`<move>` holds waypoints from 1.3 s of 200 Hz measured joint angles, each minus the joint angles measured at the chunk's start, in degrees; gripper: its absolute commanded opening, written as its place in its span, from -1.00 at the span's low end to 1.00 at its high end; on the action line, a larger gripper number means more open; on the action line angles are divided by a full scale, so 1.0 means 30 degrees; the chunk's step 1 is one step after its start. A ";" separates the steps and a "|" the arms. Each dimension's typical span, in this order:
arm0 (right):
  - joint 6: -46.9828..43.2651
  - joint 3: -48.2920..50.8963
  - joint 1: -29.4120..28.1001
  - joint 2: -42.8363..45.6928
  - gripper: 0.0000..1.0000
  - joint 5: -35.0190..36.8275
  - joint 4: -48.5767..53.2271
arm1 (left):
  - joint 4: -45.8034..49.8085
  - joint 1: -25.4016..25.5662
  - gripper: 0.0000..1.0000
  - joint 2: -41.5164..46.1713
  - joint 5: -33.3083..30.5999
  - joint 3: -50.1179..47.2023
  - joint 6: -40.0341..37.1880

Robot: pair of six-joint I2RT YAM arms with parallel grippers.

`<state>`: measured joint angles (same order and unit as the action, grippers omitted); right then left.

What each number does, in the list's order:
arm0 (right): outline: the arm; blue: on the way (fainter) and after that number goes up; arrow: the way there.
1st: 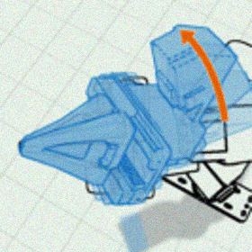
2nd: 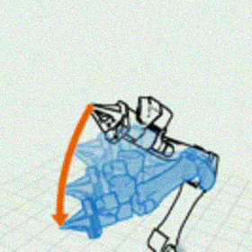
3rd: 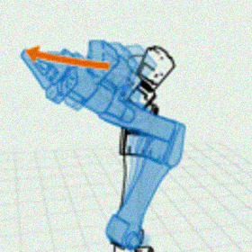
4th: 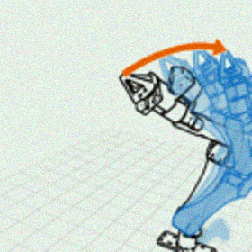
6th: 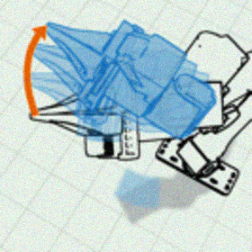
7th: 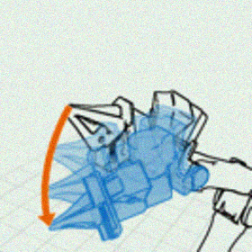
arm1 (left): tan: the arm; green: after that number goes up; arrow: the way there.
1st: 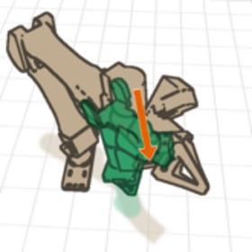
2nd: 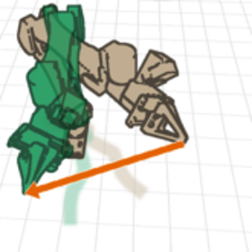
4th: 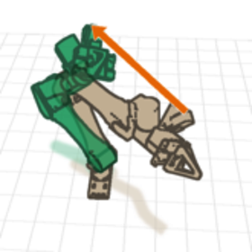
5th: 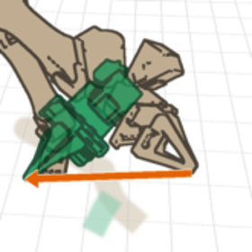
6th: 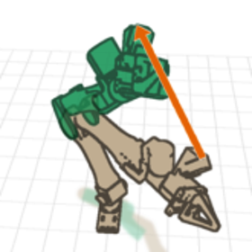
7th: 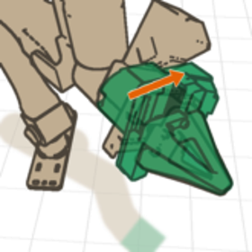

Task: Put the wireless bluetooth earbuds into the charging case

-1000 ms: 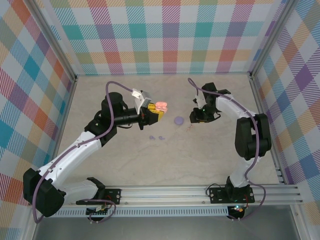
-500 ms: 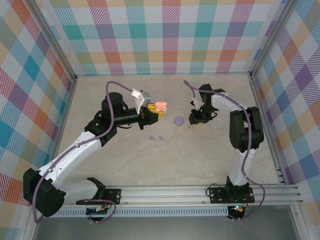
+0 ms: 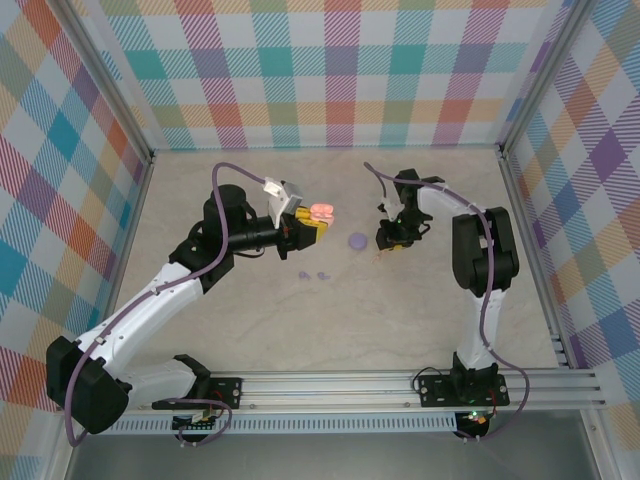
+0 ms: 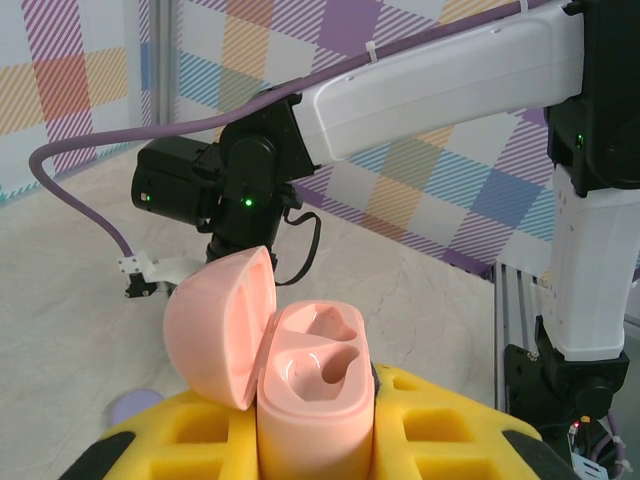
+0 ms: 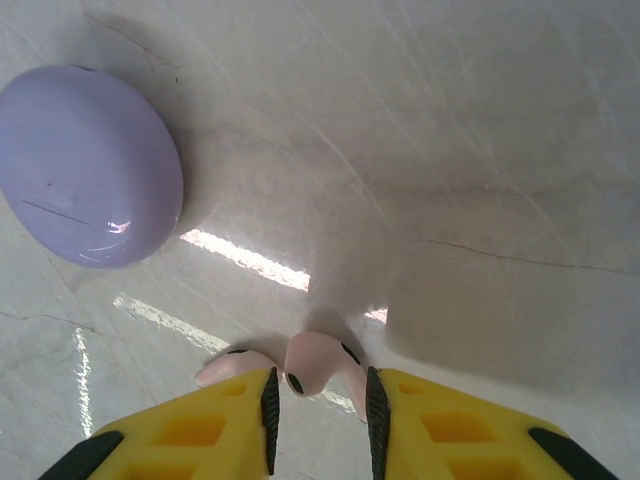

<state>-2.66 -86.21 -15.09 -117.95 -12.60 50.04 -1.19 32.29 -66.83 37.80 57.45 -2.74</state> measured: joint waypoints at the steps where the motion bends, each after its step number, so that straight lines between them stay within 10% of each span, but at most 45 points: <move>1: 0.0000 -0.0015 0.0000 0.0000 -0.39 0.0007 0.0007 | 0.0000 0.0000 -0.85 0.0000 0.0000 0.0000 -0.0007; 260: -0.0197 -0.0503 -0.0182 0.1224 -0.17 0.2543 0.0685 | 0.0401 0.0073 -0.86 0.0073 -0.0342 -0.0087 -0.0015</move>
<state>-3.25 -87.72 -15.64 -114.28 -4.97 52.10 0.01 32.51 -66.61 36.77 57.19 -2.79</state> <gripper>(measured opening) 0.397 0.227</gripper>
